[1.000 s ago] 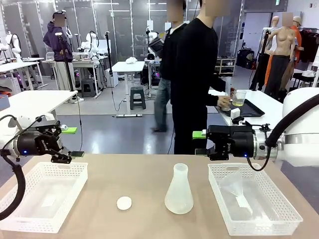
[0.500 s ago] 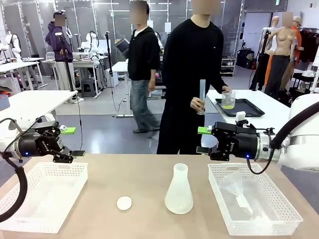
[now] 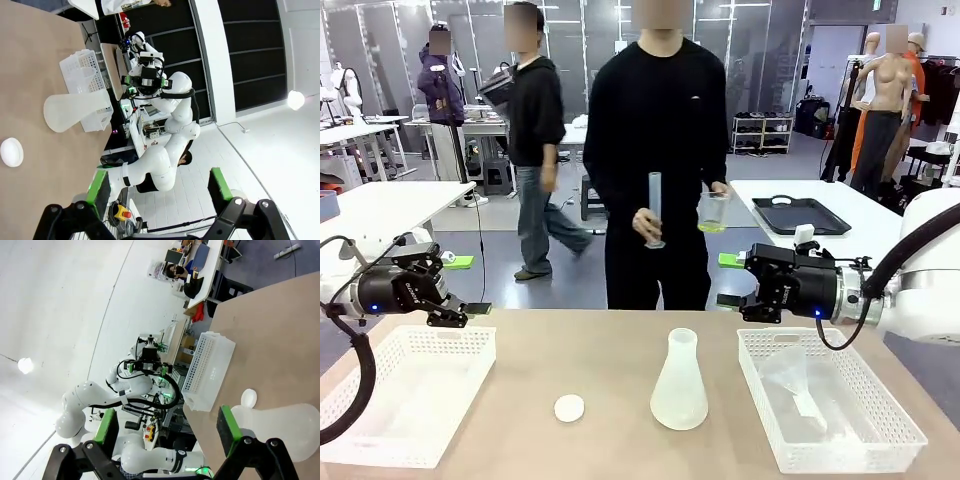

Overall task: Prepare the solutions needed for the experiment.
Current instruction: Pick up the Plastic Funnel and insert it into the Big flask.

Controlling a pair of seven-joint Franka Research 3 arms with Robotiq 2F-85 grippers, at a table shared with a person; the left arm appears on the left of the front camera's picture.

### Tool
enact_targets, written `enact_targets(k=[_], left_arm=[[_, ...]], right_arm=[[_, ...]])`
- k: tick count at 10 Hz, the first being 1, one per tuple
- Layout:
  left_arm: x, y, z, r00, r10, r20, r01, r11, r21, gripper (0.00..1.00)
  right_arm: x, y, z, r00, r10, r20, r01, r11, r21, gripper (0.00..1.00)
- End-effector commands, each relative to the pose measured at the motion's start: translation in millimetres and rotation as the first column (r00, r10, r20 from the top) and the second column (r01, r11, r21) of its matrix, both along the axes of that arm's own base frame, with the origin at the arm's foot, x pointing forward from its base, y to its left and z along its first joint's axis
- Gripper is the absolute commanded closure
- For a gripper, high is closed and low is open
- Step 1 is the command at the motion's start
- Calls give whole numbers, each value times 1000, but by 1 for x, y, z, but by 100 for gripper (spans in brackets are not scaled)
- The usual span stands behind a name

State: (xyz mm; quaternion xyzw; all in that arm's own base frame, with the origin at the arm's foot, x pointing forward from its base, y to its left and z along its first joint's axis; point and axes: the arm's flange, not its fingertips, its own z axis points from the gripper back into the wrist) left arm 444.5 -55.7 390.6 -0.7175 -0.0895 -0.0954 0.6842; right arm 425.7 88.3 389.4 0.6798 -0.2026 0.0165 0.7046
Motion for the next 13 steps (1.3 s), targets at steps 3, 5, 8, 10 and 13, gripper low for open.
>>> enact_targets(k=[3,5,8,10,13], left_arm=[[0,1,0,1000,4,5,-4,1000,-7,0],[0,1,0,1000,4,5,-4,1000,-7,0],[0,1,0,1000,4,5,-4,1000,-7,0],[0,1,0,1000,4,5,-4,1000,-7,0],[0,1,0,1000,4,5,-4,1000,-7,0]], right_arm=[[16,-24,32,947,238,213,-129,895,-428,0],[24,-37,53,920,319,228,-92,741,-665,0],[30,-45,77,867,445,223,-33,498,-866,0],[43,-39,55,884,434,174,-123,574,-809,0],[43,-39,55,884,434,174,-123,574,-809,0]])
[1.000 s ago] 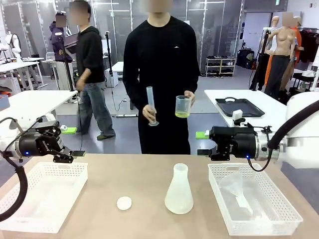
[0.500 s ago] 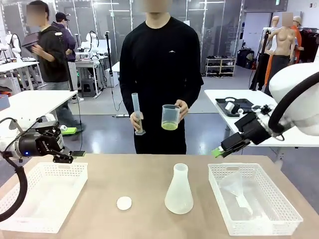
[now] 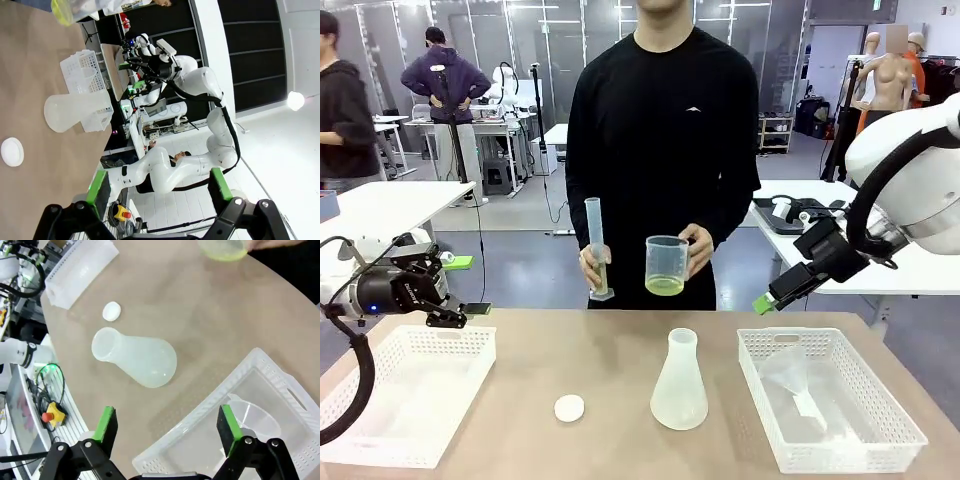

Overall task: Prepare the solutions needed for the experiment.
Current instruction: Pick up the Plastic Funnel and insert it into the Big flask.

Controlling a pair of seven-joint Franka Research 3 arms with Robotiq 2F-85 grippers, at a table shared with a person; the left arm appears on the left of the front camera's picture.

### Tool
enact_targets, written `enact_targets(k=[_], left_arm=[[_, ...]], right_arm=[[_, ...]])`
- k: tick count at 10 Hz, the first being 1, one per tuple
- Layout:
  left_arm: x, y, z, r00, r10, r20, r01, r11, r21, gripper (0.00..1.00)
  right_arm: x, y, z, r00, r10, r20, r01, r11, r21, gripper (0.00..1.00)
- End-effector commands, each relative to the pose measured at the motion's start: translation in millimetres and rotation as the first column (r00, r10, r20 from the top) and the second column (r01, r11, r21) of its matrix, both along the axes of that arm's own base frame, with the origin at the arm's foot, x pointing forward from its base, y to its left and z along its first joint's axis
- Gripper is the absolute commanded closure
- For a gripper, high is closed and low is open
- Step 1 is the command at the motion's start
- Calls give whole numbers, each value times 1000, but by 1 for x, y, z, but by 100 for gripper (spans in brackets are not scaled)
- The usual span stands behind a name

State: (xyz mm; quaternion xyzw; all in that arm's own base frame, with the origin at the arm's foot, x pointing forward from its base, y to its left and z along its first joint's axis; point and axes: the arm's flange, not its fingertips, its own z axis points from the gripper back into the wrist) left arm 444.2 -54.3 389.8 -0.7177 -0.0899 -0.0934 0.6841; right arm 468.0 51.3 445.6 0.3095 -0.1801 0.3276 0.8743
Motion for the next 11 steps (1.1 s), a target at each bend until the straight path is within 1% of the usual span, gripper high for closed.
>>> enact_targets(k=[1,2,3,4,5,6,7,8,9,10,11], left_arm=[[0,-1,1,1000,1,7,-1,1000,-7,0],[0,-1,1,1000,1,7,-1,1000,-7,0],[0,-1,1,1000,1,7,-1,1000,-7,0],[0,-1,1,1000,1,7,-1,1000,-7,0],[0,-1,1,1000,1,7,-1,1000,-7,0],[0,-1,1,1000,1,7,-1,1000,-7,0],[0,-1,1,1000,1,7,-1,1000,-7,0],[0,-1,1,1000,1,7,-1,1000,-7,0],[0,-1,1,1000,1,7,-1,1000,-7,0],[0,-1,1,1000,1,7,-1,1000,-7,0],[0,-1,1,1000,1,7,-1,1000,-7,0]], right_arm=[[1,-2,-1,1000,19,16,-19,1000,15,0],[0,0,0,1000,0,0,0,1000,0,0],[2,-1,3,993,89,77,-84,994,-68,0],[10,-1,9,958,253,133,-209,937,-281,0],[19,-2,13,942,308,135,-235,889,-394,0],[26,-1,16,913,373,164,-275,860,-430,0],[35,-2,15,883,440,163,-319,818,-479,0],[46,-1,11,860,498,110,-374,763,-528,0],[49,3,9,822,566,59,-460,721,-518,0],[50,6,8,795,607,22,-511,688,-515,0],[39,4,14,860,503,86,-394,761,-516,0]])
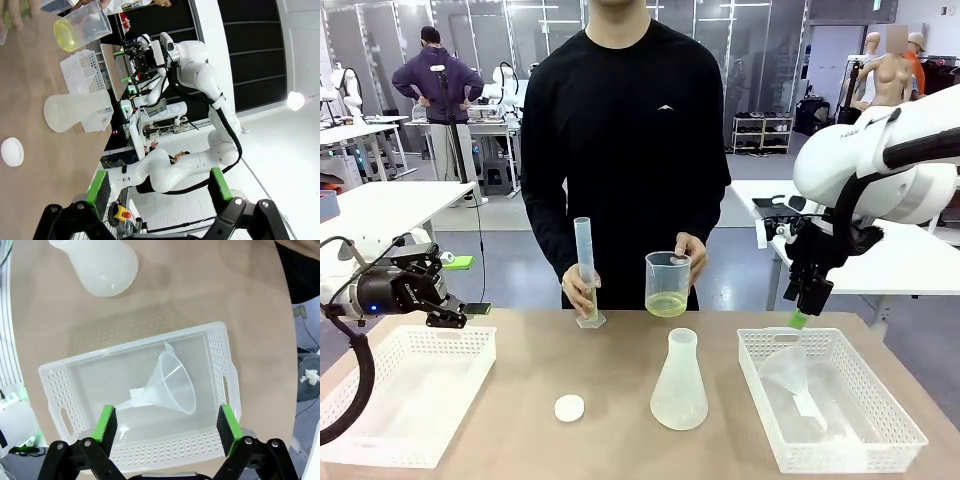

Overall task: Prepare the solutions needed for the experiment.
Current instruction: Pick up the Plastic Funnel and insert it into the Big flask.

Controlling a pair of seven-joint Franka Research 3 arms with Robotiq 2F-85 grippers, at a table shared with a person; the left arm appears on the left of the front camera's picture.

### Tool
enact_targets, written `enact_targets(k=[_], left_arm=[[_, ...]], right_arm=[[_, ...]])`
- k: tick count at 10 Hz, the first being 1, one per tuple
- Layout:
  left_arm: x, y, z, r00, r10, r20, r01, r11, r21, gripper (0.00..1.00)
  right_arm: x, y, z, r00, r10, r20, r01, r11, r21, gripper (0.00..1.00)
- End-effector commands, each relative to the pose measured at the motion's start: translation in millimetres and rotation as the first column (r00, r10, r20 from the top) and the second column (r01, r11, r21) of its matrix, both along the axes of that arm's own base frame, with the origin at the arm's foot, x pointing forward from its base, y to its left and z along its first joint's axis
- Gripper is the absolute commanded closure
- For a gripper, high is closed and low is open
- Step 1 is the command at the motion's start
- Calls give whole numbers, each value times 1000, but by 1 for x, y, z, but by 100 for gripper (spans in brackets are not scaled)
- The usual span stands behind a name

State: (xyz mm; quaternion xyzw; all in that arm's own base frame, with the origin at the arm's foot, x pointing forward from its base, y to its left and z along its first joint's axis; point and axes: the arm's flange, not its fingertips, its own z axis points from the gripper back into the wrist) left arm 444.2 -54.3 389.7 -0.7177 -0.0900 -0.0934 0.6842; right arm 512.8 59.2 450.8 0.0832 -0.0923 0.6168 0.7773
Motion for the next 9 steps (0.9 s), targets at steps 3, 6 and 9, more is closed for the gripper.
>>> enact_targets(k=[3,6,9], left_arm=[[0,-1,1,1000,1,7,-1,1000,-7,0],[0,-1,1,1000,1,7,-1,1000,-7,0],[0,-1,1,1000,1,7,-1,1000,-7,0]], right_arm=[[-6,-4,8,998,-57,24,57,998,14,0],[-1,-7,10,999,-27,19,27,1000,6,0],[17,8,-4,977,213,22,-209,970,-120,0]])
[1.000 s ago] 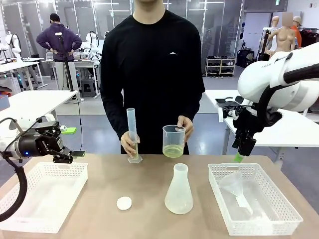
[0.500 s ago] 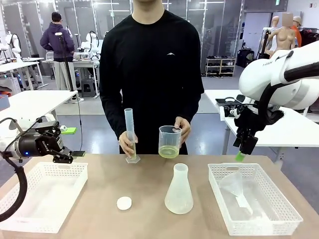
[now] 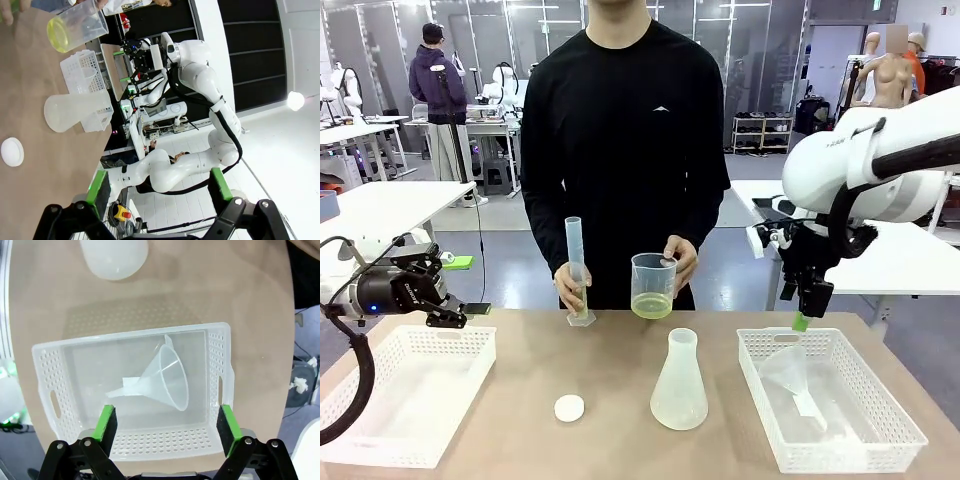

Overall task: Prepare the solutions needed for the experiment.
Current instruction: Pick up the Plastic Funnel and insert it into the Big flask.

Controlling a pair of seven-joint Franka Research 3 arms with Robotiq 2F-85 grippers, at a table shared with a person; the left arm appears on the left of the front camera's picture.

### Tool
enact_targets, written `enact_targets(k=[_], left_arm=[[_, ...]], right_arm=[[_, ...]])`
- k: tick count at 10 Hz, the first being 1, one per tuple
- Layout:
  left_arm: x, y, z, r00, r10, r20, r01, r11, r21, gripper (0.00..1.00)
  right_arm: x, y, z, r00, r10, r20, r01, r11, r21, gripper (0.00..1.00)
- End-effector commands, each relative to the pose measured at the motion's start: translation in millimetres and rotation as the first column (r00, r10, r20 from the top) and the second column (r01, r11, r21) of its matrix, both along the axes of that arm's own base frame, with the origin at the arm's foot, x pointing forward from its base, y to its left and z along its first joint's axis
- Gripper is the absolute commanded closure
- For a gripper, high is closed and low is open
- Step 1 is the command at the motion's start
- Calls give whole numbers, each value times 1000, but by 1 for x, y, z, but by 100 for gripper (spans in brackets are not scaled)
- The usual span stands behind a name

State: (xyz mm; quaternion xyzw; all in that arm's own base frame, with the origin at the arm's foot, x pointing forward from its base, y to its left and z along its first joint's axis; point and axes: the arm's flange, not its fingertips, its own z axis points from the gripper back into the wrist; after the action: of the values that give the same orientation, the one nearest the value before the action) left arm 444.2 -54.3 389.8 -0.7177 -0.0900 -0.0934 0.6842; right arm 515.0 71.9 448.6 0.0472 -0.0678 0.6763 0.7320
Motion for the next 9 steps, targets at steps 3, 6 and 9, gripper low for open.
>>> enact_targets(k=[3,6,9], left_arm=[[0,-1,1,1000,1,7,-1,1000,-7,0],[0,-1,1,1000,1,7,-1,1000,-7,0],[0,-1,1,1000,1,7,-1,1000,-7,0]], right_arm=[[36,-7,-16,979,129,-155,-133,991,-15,0],[56,-5,-30,951,156,-265,-172,984,-38,0],[73,-5,-51,924,207,-321,-242,967,-72,0]])
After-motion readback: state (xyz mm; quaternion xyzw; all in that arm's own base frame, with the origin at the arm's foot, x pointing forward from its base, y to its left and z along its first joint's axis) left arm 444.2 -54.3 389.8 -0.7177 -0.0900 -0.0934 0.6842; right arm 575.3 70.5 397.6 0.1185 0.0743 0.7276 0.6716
